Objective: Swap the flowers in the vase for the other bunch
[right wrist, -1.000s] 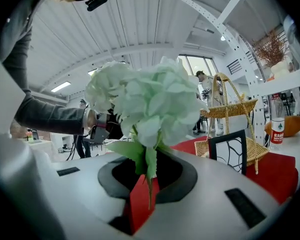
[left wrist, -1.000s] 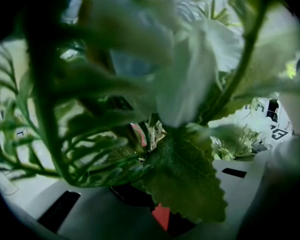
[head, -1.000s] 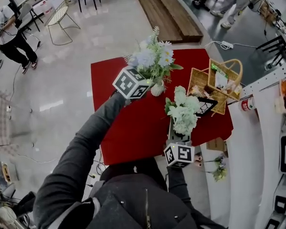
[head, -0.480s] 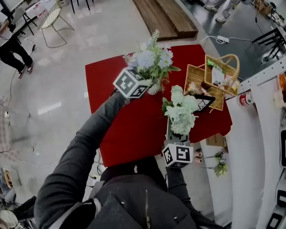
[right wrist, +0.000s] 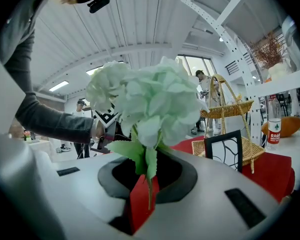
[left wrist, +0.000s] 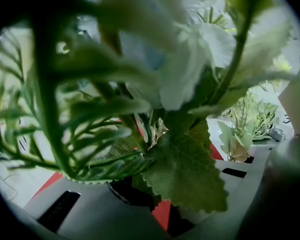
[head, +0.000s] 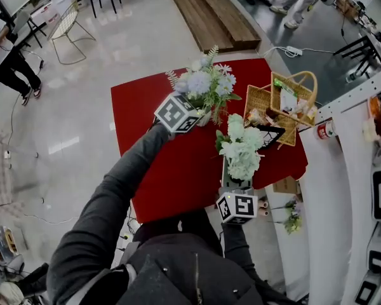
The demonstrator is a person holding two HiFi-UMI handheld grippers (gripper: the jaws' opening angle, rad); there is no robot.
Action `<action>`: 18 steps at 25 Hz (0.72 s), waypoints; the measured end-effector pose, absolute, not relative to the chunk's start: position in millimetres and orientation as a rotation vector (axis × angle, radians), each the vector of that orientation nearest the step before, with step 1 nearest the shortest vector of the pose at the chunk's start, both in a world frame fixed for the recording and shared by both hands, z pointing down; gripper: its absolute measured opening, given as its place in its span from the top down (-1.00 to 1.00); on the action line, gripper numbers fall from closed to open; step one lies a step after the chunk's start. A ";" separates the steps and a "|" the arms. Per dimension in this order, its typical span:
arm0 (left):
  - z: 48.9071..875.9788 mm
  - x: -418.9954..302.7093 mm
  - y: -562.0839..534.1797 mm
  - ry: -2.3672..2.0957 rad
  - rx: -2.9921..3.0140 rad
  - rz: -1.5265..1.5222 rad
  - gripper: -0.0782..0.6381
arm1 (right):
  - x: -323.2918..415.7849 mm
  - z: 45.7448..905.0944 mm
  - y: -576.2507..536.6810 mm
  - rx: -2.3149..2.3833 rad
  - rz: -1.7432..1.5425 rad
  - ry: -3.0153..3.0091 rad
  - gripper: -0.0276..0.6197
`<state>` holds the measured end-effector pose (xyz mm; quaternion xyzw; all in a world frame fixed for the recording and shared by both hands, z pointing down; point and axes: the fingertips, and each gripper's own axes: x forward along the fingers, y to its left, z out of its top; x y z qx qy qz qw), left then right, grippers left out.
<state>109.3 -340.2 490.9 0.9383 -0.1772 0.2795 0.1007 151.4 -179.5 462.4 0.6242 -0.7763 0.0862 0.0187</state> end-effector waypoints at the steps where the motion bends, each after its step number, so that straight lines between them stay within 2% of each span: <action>1: 490.6 109.6 -341.1 -0.527 2.769 0.818 0.69 | 151.6 462.3 -179.2 1.937 0.268 -2.409 0.75; 14: 489.1 108.1 -343.3 -0.631 2.766 0.780 0.55 | 153.0 463.7 -179.3 1.931 0.278 -2.409 0.75; 18: 486.8 107.2 -342.2 -0.643 2.760 0.749 0.43 | 153.1 463.6 -180.7 1.931 0.283 -2.418 0.75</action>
